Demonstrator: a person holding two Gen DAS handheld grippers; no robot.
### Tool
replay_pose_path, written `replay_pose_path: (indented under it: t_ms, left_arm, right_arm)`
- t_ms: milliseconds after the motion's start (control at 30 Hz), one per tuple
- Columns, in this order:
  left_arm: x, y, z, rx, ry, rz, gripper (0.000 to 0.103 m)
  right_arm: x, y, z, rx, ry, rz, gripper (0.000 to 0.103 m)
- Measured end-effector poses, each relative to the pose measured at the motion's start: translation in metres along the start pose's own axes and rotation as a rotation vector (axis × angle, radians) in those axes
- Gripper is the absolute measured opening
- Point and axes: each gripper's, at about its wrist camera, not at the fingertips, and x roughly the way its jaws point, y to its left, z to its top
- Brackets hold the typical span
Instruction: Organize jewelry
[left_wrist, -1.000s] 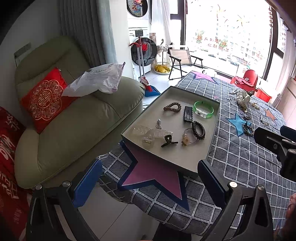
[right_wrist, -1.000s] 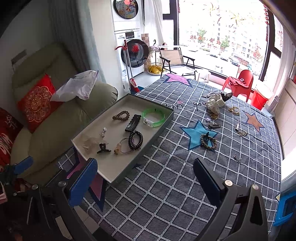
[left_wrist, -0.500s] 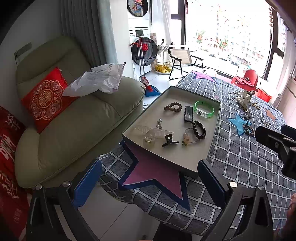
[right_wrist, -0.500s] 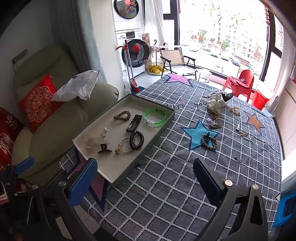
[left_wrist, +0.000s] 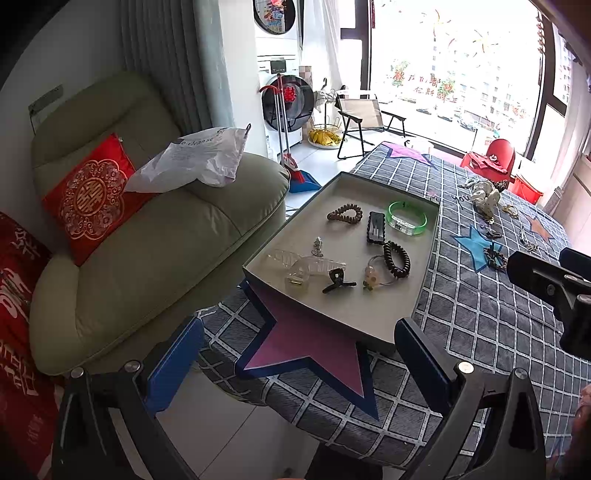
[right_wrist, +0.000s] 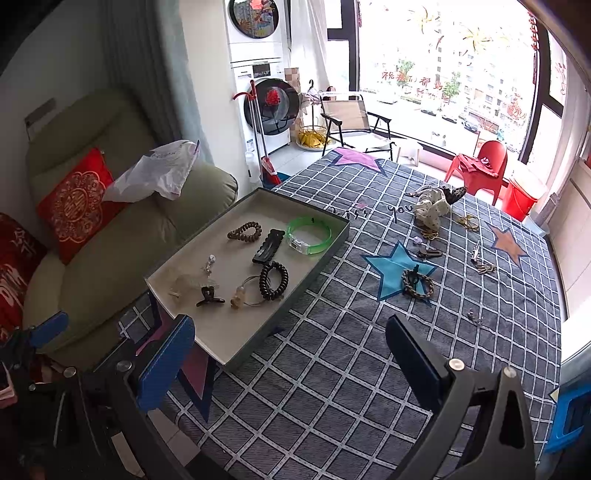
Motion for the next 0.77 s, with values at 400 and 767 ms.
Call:
replay_pose_path:
  t_ms: [400, 767]
  left_arm:
    - [0.0002, 0.0009, 0.0007, -0.014, 0.0, 0.003, 0.103]
    - [0.001, 0.002, 0.0003, -0.016, -0.004, 0.0, 0.103]
  right_arm:
    - [-0.0001, 0.0003, -0.0005, 0.001, -0.001, -0.001, 0.103]
    - [-0.0019, 0.0031, 0.0014, -0.001, -0.002, 0.0, 0.103]
